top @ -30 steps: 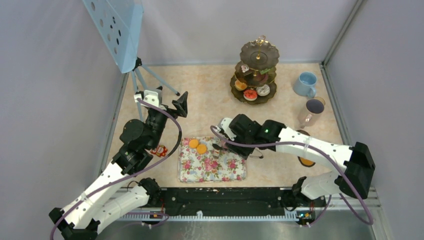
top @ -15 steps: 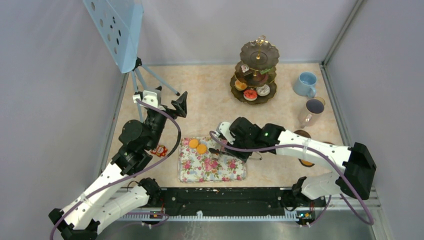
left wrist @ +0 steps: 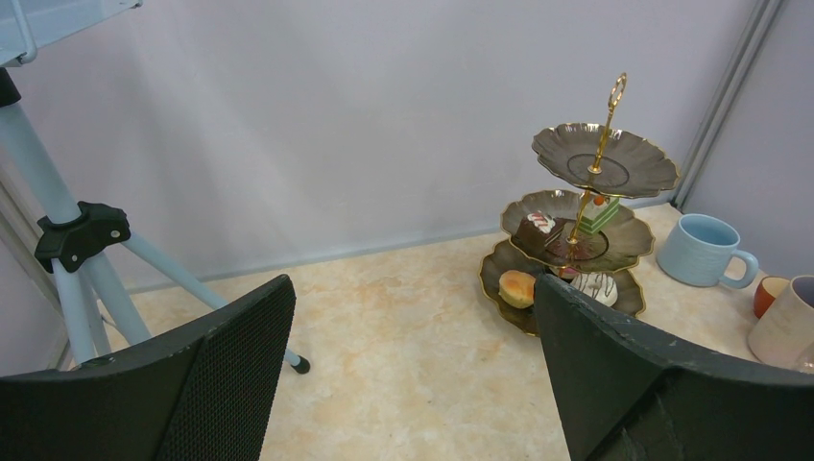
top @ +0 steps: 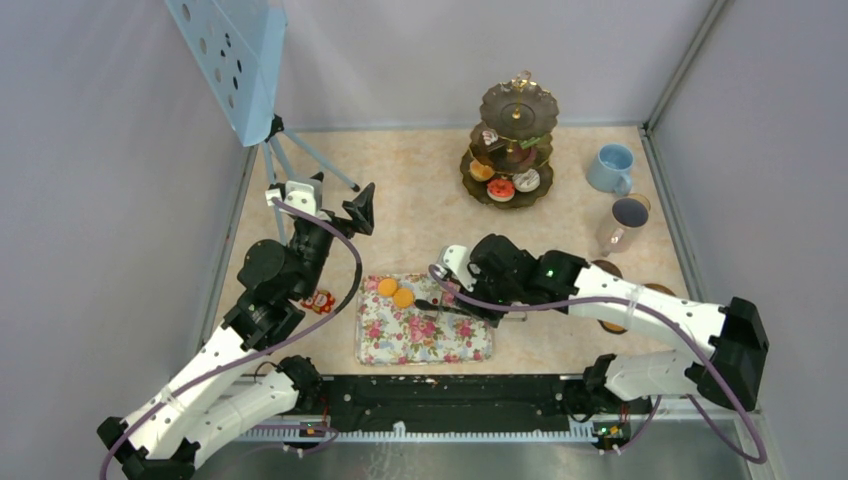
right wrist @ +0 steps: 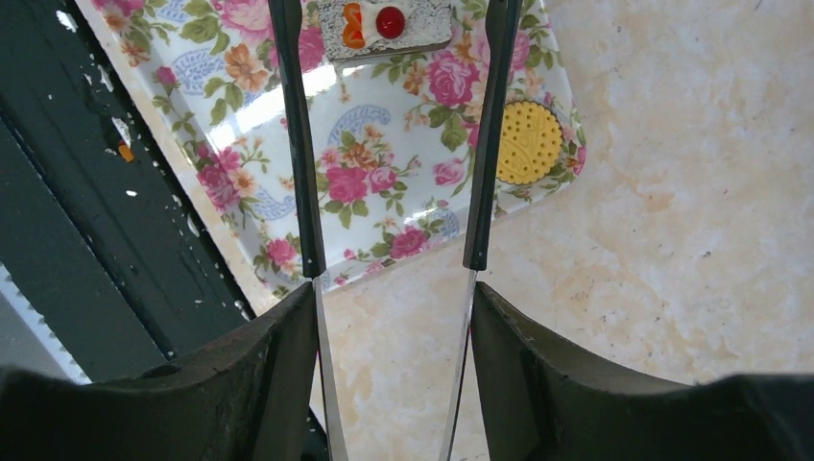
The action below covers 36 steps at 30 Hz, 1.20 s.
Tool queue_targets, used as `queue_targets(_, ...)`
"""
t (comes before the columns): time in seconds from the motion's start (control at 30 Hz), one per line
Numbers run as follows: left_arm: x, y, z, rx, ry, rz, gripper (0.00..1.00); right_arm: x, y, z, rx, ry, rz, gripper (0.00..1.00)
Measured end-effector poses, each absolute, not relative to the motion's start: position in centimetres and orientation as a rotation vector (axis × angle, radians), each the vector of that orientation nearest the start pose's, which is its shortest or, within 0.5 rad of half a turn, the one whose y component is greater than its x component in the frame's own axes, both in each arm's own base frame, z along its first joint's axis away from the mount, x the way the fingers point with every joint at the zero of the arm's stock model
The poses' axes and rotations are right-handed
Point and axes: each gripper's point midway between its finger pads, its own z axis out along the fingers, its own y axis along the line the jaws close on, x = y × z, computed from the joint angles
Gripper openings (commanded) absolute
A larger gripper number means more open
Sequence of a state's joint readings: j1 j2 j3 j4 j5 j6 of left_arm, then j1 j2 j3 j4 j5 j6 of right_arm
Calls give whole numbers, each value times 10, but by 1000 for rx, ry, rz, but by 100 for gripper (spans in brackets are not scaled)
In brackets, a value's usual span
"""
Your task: Serve the afternoon tea
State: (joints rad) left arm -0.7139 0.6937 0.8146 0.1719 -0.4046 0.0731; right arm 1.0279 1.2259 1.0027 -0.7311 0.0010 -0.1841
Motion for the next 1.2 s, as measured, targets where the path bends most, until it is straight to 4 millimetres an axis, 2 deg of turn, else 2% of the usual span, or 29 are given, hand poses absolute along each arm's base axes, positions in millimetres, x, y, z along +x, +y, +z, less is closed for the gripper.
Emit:
queue_targets(0.47,265,-135,400,161,1296,-290,99,157,249,115,-1523,2160,284,56)
queue_targets(1.03,264,-135,401,165,1292,-295,99,154,249,102,-1573,2177,254,55)
queue_targets(1.2,264,-136,401,166,1292,-296,99,153,248,95,-1598,2190,238,49)
